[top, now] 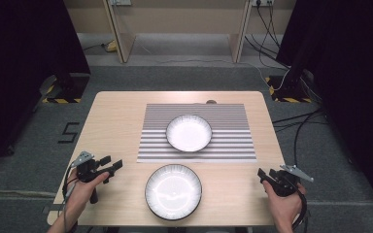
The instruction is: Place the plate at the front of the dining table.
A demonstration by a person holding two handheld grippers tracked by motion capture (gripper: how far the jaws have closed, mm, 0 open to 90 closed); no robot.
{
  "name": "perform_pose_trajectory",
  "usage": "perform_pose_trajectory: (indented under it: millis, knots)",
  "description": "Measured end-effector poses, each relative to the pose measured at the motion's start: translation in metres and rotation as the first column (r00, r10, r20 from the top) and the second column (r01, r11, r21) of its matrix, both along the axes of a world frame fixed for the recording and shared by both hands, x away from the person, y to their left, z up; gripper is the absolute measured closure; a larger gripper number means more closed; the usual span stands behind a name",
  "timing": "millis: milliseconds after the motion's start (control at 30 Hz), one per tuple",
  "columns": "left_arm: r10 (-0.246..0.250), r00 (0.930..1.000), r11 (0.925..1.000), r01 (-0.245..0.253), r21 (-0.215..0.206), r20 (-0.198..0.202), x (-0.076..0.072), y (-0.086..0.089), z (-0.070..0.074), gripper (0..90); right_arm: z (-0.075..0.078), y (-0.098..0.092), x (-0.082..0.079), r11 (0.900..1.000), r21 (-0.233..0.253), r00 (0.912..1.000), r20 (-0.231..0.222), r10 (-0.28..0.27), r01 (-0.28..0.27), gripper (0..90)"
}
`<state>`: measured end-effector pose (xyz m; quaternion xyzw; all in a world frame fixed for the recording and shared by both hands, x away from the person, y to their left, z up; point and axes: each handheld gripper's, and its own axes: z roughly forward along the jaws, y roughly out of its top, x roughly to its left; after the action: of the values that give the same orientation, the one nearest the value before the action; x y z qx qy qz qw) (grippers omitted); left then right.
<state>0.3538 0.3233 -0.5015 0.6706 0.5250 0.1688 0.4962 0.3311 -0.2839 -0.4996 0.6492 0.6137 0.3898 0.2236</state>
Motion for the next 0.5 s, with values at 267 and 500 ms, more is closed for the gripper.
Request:
perform_pose_trajectory:
  millis: [267,500]
  knots:
    - [0.030,0.9995,0.9995,-0.030,-0.014,-0.008,-0.008,0.009,-0.006,34.5,-0.003,-0.006,-0.002,1.000,0.017,0.9998,0.005,-0.021,0.021,49.6]
    - [0.058,0.9983,0.9978,-0.059,-0.030,-0.005,-0.011,0.013,-0.011,34.6,-0.004,-0.006,-0.003,0.999,0.034,0.9994,0.016,-0.032,0.032,49.6]
